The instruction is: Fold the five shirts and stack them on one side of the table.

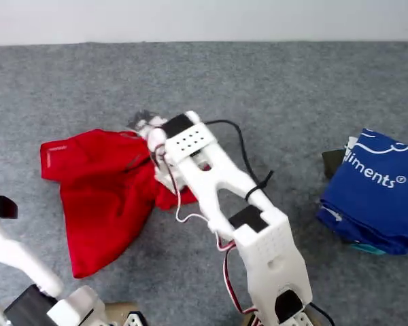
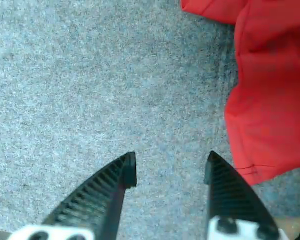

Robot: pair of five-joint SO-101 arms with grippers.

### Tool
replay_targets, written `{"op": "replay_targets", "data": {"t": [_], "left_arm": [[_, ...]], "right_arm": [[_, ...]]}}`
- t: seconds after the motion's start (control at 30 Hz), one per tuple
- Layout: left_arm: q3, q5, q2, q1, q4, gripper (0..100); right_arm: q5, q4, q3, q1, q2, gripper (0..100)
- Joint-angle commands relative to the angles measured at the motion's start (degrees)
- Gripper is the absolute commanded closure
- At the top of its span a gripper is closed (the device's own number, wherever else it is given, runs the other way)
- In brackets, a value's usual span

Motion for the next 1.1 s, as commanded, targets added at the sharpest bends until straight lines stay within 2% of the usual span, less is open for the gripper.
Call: {"op": "replay_targets", "data": {"t": [0.0,0.13,0.27,0.5,0.57,0.63,0.77,1.07], "left_arm": [[1.5,-0.4,-2.2,2.5,1.1,77],[9.0,-0.8,-2.2,9.6,1.1,77],[18.4,-4.3,-1.8,17.7,0.6,77],[34.2,-4.4,-1.7,31.1,-9.4,77],[37.1,-1.4,-1.7,32.6,-13.5,77],[38.4,0.4,-1.7,32.5,-14.9,77],[39.0,0.6,-2.1,29.3,-11.3,77],[39.0,1.3,-2.2,11.5,-10.5,77]], "right_arm": [[-0.1,1.7,-6.9,0.9,-6.5,83.6],[-0.1,4.3,-8.3,6.4,-5.8,83.6],[-0.1,7.3,-8.3,11.3,-4.7,83.6],[-0.1,12.0,-8.3,14.4,-4.4,83.6],[-0.1,12.7,-8.3,14.4,-4.4,83.6],[-0.1,12.8,-8.3,14.5,-4.6,83.6],[-0.1,13.8,-8.4,14.5,-4.8,83.6],[-0.1,13.9,-8.4,14.5,-4.4,83.6]]}}
